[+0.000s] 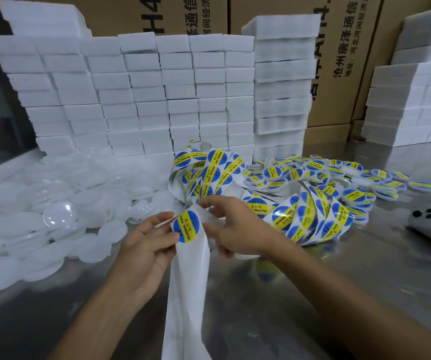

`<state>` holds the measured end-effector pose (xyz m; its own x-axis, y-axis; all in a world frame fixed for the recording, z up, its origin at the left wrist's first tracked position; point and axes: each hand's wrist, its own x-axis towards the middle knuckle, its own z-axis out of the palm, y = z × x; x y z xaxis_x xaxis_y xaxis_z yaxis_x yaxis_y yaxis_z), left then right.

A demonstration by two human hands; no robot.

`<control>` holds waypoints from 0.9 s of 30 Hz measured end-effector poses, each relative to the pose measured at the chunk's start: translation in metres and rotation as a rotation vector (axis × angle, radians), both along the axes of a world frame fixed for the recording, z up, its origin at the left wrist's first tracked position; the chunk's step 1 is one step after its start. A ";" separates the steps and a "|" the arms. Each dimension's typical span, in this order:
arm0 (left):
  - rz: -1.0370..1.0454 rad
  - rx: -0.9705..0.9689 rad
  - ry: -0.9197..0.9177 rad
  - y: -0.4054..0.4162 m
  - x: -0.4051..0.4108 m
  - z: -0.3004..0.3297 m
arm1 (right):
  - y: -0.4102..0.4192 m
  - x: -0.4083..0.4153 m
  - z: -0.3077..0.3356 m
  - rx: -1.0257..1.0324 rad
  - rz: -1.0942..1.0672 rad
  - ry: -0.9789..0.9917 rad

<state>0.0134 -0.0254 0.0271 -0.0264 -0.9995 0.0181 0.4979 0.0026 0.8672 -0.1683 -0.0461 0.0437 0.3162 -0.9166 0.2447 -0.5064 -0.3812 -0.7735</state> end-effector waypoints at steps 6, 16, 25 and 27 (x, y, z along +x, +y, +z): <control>0.144 -0.192 -0.439 0.009 -0.008 0.001 | 0.007 0.010 -0.005 -0.444 -0.194 0.363; 0.198 -0.057 -0.507 0.011 -0.009 0.001 | 0.018 0.018 -0.002 -0.606 -0.171 0.391; 0.039 0.278 0.157 -0.002 0.012 0.004 | 0.016 0.004 -0.013 -0.216 0.003 0.416; 0.034 0.296 0.140 -0.003 0.015 0.003 | 0.012 0.000 -0.014 -0.234 -0.016 0.370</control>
